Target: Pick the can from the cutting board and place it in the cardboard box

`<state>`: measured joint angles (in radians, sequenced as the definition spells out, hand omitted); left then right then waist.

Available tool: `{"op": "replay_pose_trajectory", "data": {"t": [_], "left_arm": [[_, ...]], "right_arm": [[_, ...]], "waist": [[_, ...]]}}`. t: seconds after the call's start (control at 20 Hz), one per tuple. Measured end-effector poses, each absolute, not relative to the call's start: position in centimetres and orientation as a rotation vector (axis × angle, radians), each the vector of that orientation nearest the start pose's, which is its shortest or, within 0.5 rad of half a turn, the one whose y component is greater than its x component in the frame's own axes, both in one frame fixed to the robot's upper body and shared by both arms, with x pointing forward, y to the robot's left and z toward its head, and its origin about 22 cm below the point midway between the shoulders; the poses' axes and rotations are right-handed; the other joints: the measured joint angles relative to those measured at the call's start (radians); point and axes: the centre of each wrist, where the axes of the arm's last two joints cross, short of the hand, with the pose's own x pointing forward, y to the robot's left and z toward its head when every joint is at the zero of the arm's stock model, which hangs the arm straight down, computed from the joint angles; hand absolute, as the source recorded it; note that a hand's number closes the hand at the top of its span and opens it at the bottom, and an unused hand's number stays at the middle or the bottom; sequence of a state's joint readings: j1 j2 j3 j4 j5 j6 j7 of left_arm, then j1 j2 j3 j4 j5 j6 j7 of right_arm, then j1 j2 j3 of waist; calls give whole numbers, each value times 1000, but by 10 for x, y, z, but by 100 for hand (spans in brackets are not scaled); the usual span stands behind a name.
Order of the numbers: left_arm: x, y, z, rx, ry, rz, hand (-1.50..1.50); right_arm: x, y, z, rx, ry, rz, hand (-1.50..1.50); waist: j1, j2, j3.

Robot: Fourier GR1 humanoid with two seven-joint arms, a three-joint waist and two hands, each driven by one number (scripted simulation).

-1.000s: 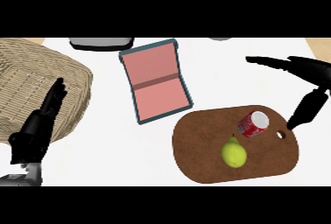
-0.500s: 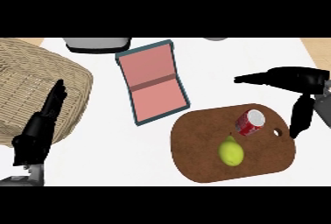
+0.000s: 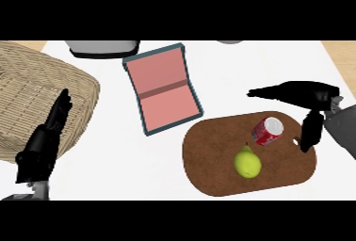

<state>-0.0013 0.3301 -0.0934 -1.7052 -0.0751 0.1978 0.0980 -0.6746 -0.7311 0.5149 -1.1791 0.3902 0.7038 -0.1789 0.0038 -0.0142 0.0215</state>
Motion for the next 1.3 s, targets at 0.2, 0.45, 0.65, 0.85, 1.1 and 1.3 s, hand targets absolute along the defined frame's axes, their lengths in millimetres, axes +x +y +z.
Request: {"op": "replay_pose_trajectory", "data": {"t": [0.2,0.45,0.65,0.85,1.1,1.3], "left_arm": [[240,274,50,380,-1611,-215,0],[243,270,50,371,-1615,-220,0],[240,276,52,378,-1601,-220,0],[239,282,52,370,-1615,-219,0],[242,277,52,381,-1607,-224,0],[242,277,52,378,-1607,-225,0]], "right_arm": [[364,-278,117,-212,-1022,1741,-150],[365,-276,102,-213,-1021,1735,-150],[360,-276,94,-218,-1020,1738,-150],[361,-272,89,-221,-1021,1730,-150],[358,-272,78,-215,-1017,1725,-150],[359,-268,73,-210,-1025,1714,-150]], "waist": [[-2,0,0],[1,2,1],[-1,1,-1],[0,1,0],[-2,1,0],[-1,1,0]]}}
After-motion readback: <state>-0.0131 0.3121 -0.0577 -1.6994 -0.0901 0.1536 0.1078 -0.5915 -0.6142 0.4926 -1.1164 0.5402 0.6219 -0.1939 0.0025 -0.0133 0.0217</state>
